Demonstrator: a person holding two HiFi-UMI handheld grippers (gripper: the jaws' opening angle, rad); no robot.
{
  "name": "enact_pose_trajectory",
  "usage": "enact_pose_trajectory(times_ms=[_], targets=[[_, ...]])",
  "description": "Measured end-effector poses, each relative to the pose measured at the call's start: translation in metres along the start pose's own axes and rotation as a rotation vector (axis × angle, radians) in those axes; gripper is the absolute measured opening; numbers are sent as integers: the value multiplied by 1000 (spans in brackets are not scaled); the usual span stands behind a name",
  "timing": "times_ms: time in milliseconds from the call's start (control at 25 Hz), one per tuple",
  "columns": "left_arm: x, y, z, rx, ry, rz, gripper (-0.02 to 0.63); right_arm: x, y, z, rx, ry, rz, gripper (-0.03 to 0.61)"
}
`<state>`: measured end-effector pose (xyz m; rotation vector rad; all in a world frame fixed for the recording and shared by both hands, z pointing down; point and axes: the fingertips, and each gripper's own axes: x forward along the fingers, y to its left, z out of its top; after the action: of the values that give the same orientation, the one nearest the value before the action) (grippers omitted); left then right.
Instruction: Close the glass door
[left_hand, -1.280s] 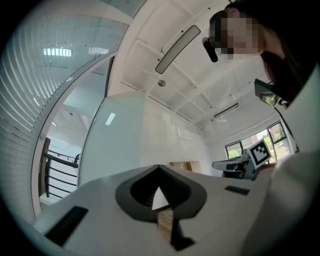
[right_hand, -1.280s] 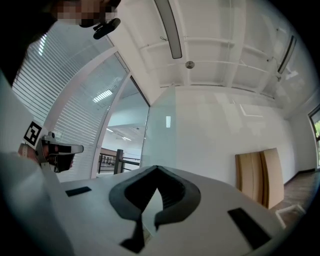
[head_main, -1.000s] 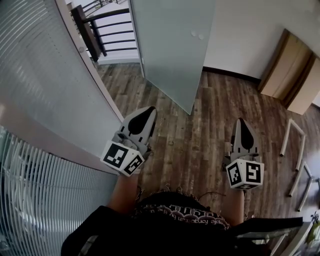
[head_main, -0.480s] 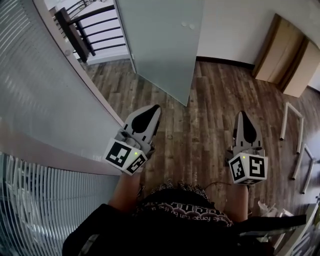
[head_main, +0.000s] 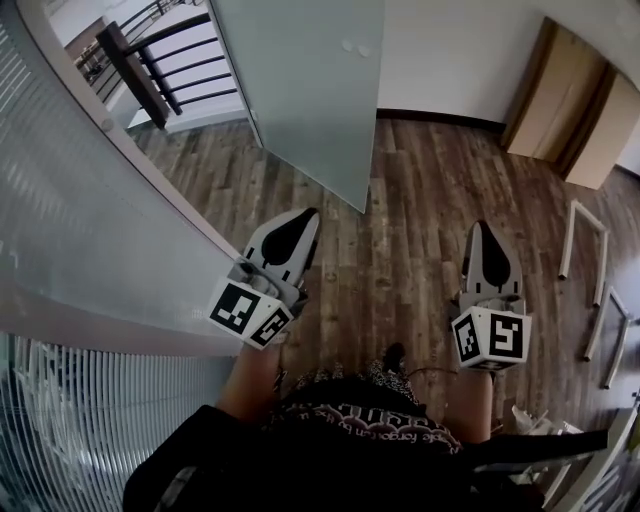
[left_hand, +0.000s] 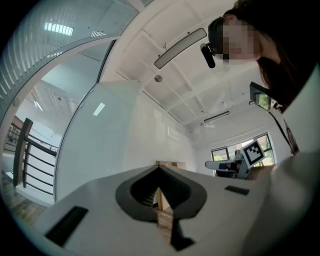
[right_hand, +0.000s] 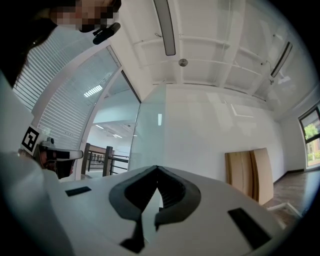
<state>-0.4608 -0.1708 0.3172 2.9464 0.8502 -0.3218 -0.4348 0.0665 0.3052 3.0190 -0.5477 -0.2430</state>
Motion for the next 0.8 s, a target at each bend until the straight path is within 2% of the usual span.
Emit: enact_pose_trajectory(times_ms=[400,600,800], targets=[[135,-60,-24,22,8,6,2,32,-127,-18,-37,4,40,3],[202,-97,-43,30,16,-61,2,24,-202,-38,-23,26,-40,3],[262,-117,-66,-5,41,-115,2,33,-256,-56,-9,57,-93,3]])
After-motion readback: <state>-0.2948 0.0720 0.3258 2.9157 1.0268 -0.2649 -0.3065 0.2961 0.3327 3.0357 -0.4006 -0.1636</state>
